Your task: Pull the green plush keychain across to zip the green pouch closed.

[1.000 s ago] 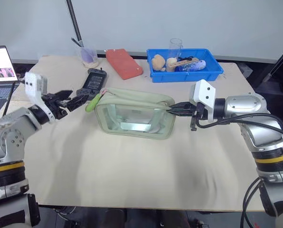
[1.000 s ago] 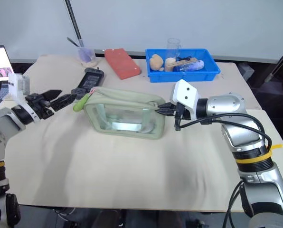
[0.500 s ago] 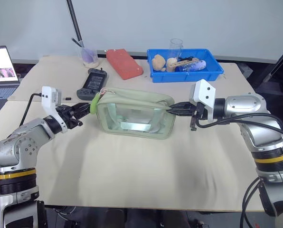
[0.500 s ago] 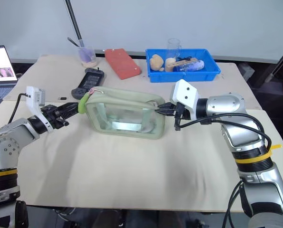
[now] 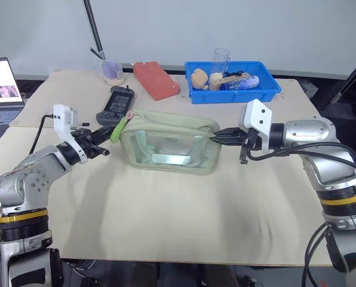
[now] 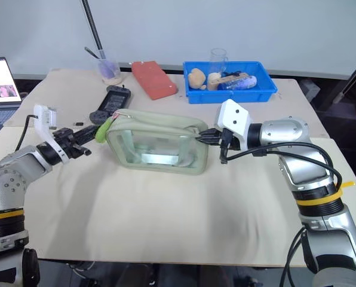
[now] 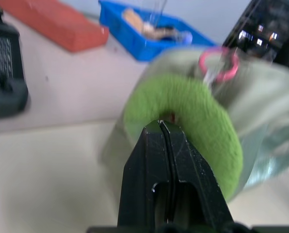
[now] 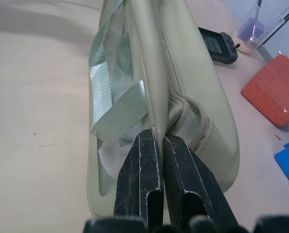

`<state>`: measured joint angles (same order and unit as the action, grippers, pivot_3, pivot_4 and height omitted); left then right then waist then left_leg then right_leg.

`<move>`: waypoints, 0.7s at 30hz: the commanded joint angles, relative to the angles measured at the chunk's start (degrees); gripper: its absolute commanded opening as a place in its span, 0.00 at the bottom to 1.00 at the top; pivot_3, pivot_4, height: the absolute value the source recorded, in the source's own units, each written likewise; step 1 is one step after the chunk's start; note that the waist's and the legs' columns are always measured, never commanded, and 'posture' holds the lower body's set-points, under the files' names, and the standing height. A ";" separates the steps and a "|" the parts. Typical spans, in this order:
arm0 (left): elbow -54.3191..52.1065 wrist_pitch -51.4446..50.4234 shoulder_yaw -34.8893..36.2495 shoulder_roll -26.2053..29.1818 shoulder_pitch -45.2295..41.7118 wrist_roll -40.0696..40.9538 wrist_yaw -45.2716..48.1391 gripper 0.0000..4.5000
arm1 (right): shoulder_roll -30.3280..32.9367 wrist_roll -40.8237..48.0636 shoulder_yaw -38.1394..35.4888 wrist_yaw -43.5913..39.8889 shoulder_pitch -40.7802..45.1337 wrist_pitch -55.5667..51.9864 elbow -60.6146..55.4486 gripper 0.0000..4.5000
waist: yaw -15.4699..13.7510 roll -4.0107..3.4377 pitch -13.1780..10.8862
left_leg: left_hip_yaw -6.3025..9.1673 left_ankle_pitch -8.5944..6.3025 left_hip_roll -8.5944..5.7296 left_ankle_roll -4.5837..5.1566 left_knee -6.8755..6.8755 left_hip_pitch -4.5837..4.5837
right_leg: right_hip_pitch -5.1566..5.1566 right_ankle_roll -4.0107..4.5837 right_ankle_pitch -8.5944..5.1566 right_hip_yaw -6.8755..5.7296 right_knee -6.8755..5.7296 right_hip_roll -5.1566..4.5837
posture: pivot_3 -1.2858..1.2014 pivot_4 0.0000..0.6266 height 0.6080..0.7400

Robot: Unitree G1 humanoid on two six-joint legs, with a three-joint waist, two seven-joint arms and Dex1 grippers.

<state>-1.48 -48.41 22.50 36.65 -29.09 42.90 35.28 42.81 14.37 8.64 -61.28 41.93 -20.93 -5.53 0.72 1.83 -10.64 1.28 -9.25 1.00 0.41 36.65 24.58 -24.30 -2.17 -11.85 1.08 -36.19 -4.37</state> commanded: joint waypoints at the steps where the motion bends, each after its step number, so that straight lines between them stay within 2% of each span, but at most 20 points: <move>1: -0.39 0.56 3.43 0.61 -0.28 2.07 -0.10 0.19 | 0.59 0.17 -2.11 -0.14 1.06 0.77 -1.03 0.00 | 0.02 0.00 0.00 | 0.00 0.00 0.00 0.00 0.00 0.00 | 0.00 0.00 0.00 0.00 0.00 0.00 | 0.52 0.24 1.00; 5: 1.76 -1.87 3.94 -0.09 -1.08 2.13 -3.20 0.62 | 0.54 0.23 -1.94 -0.36 1.23 0.62 -1.33 0.00 | 0.02 0.00 0.00 | 0.00 0.00 0.00 0.00 0.00 0.00 | 0.00 0.00 0.00 0.00 0.00 0.00 | 0.52 0.24 1.00; 7: 4.51 -5.83 5.25 -1.30 -2.46 4.64 -6.04 0.83 | 0.51 0.32 -1.95 -0.38 1.27 0.44 -1.53 0.00 | 0.02 0.00 0.00 | 0.00 0.00 0.00 0.00 0.00 -0.01 | 0.00 -0.01 0.00 0.00 -0.01 0.01 | 0.52 0.24 1.00; 11: 9.93 -17.94 6.13 -2.20 -4.57 6.71 -13.03 0.83 | 0.58 0.24 -2.02 -0.38 1.05 0.51 -1.74 0.00 | 0.00 0.01 0.00 | 0.04 0.00 -0.02 0.00 0.00 0.00 | 0.03 -0.09 -0.02 -0.04 0.00 0.00 | 0.52 0.24 1.00; 13: 9.69 -21.15 6.95 -3.24 -4.43 8.87 -13.70 0.83 | 0.71 0.25 -2.12 -0.40 0.90 0.40 -1.91 0.00 | 0.05 0.01 0.00 | 0.04 0.00 -0.04 0.00 0.00 0.00 | 0.02 -0.09 -0.02 -0.03 -0.01 -0.01 | 0.52 0.24 1.00; 21: 5.96 -25.33 10.44 -6.23 -5.47 15.81 -14.15 0.83 | 1.05 0.11 -2.20 -0.35 0.76 0.38 -1.80 0.00 | 0.00 0.01 0.00 | 0.05 0.00 -0.03 -0.01 0.00 0.00 | 0.02 -0.03 0.02 -0.03 -0.01 -0.01 | 0.52 0.24 1.00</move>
<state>7.22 -72.87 31.86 30.84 -32.87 55.24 20.68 43.68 14.13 8.18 -61.69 41.92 -20.99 -5.66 0.72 1.84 -10.64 1.34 -9.25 0.97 0.39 36.65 24.59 -24.28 -2.19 -11.83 1.05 -36.19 -4.39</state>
